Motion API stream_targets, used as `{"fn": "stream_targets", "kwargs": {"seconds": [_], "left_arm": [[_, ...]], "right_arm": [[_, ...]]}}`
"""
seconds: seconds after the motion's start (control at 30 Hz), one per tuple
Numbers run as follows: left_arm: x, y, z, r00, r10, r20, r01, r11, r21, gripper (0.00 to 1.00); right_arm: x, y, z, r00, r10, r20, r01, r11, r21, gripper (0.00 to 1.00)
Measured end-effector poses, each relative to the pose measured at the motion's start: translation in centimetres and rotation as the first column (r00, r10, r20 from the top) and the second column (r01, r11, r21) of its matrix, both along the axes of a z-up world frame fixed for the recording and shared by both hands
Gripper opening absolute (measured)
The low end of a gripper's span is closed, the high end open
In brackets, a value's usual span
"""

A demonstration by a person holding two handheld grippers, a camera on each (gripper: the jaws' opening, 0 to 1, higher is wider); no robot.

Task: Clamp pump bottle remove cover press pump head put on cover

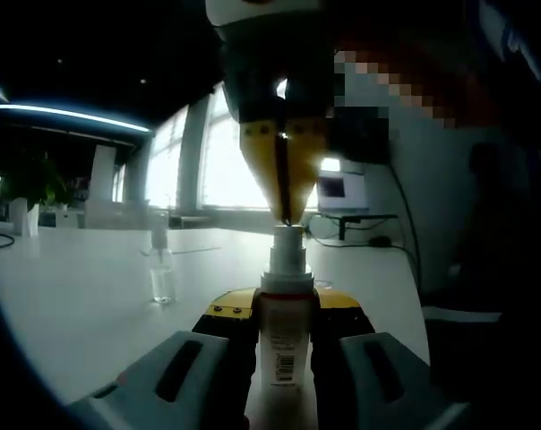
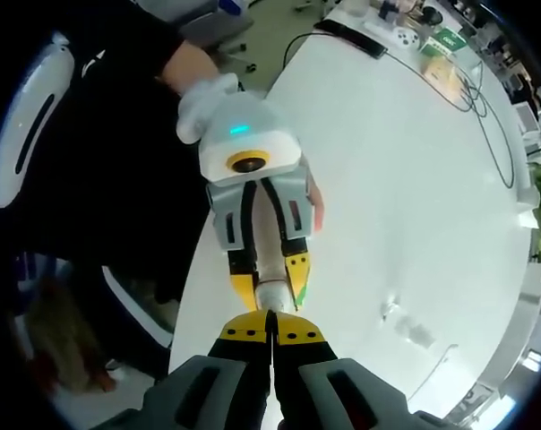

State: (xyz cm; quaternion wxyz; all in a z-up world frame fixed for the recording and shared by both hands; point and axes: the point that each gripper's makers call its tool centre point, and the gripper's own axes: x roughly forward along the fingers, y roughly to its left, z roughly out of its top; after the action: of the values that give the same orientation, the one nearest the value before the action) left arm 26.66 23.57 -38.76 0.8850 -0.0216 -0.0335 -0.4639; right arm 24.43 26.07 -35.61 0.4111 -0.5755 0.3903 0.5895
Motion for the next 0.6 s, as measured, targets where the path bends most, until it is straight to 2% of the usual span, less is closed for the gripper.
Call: {"fn": "stream_targets", "kwargs": {"seconds": [0.6], "left_arm": [[0.02,0.00,-0.02,1.000,0.000,0.000,0.000,1.000,0.000,0.13]], "right_arm": [[-0.01,-0.01,-0.03,1.000,-0.002,0.002,0.002,1.000,-0.006,0.00]]}}
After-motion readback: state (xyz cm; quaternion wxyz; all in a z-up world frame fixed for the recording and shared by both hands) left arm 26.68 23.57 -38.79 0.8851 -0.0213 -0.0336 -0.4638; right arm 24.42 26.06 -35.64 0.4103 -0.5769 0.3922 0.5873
